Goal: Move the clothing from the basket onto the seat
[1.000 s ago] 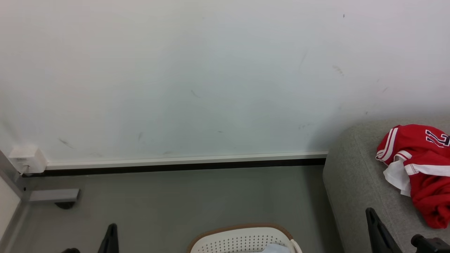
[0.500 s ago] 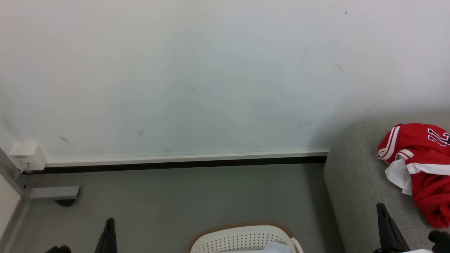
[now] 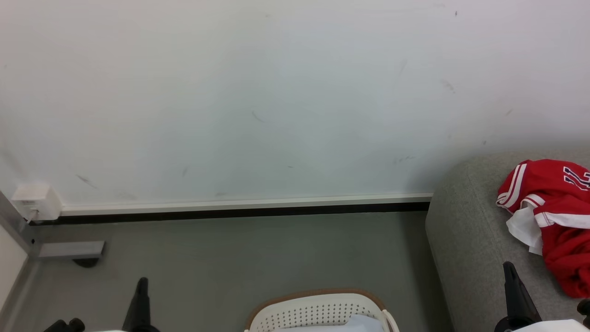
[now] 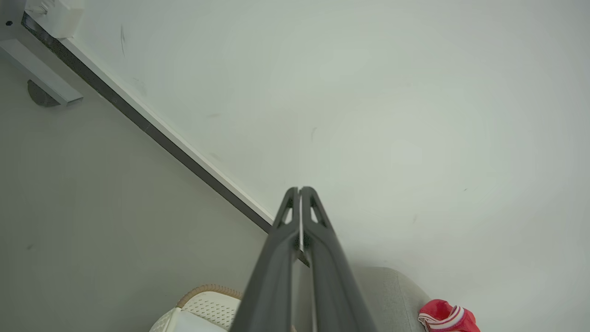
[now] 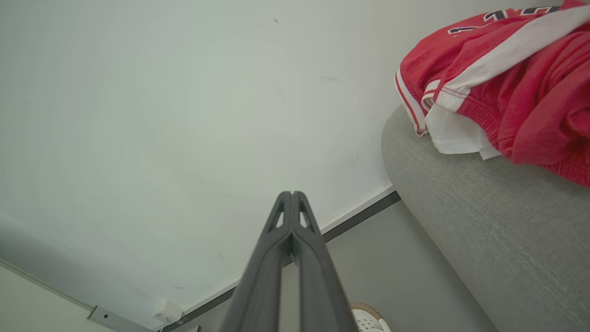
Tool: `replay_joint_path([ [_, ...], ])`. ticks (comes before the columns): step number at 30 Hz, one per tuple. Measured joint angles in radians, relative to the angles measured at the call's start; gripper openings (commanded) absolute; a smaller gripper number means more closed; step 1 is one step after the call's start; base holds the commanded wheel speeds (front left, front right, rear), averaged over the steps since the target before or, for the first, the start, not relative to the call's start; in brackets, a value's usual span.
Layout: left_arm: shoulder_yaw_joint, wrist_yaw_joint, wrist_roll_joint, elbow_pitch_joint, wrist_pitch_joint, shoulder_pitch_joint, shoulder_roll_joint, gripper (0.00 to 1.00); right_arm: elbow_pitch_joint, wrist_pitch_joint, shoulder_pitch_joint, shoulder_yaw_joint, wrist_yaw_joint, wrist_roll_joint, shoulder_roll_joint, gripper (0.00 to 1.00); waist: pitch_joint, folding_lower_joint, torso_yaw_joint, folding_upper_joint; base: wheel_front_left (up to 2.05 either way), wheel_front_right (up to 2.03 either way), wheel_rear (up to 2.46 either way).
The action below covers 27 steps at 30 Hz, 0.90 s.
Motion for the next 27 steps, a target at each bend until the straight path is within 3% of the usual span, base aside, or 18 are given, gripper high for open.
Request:
replay_joint_path([
  [27,0.011,0.004,-0.302,-0.031,0.082,-0.031,0.0,0.0,0.0,0.077,-0.031,-0.053,0.0,0.295,0.013,0.0,0.019,0.0,0.005,0.0,0.0,0.0,0.0],
])
